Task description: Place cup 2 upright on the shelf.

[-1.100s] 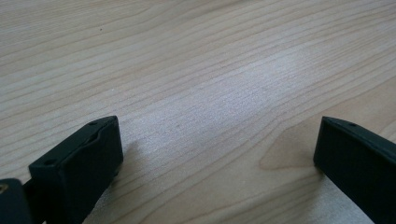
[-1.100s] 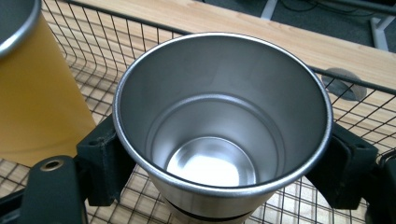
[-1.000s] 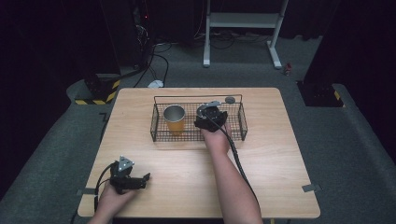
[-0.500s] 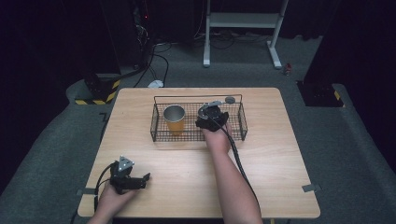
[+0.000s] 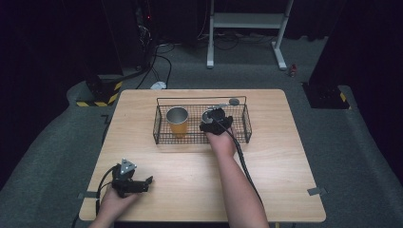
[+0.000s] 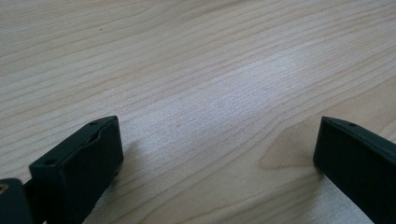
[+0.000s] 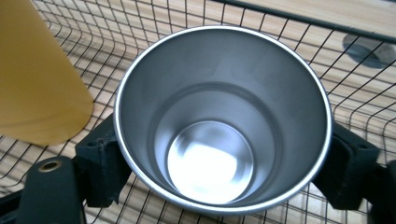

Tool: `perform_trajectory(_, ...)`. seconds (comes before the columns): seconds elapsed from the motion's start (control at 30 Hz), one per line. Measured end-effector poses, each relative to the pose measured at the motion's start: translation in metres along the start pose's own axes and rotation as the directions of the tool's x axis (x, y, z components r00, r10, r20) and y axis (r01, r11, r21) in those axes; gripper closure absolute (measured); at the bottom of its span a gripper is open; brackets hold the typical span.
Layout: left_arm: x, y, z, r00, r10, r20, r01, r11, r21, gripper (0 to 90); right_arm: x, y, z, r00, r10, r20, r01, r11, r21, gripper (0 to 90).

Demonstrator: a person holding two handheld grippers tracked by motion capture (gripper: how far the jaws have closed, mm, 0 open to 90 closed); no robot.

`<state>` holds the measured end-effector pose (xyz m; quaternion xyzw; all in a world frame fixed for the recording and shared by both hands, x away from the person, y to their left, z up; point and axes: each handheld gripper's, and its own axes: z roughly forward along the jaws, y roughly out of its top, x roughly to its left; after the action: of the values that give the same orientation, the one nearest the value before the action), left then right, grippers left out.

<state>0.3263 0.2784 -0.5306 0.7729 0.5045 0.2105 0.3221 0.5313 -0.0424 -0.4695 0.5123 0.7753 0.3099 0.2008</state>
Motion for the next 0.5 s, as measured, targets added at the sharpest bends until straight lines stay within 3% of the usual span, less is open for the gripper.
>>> perform_trajectory(0.3,0.0,0.0,0.0,1.0,0.002,-0.001,-0.002,1.0,0.001,1.8,-0.001,0.001,-0.013,0.9999,-0.014,0.003,0.014,0.999,-0.047,9.9)
perform_trajectory(0.5,0.0,0.0,0.0,1.0,0.002,-0.002,-0.002,1.0,0.002,1.8,-0.004,-0.001,-0.038,0.9996,-0.028,0.009,0.029,0.991,-0.127,9.9)
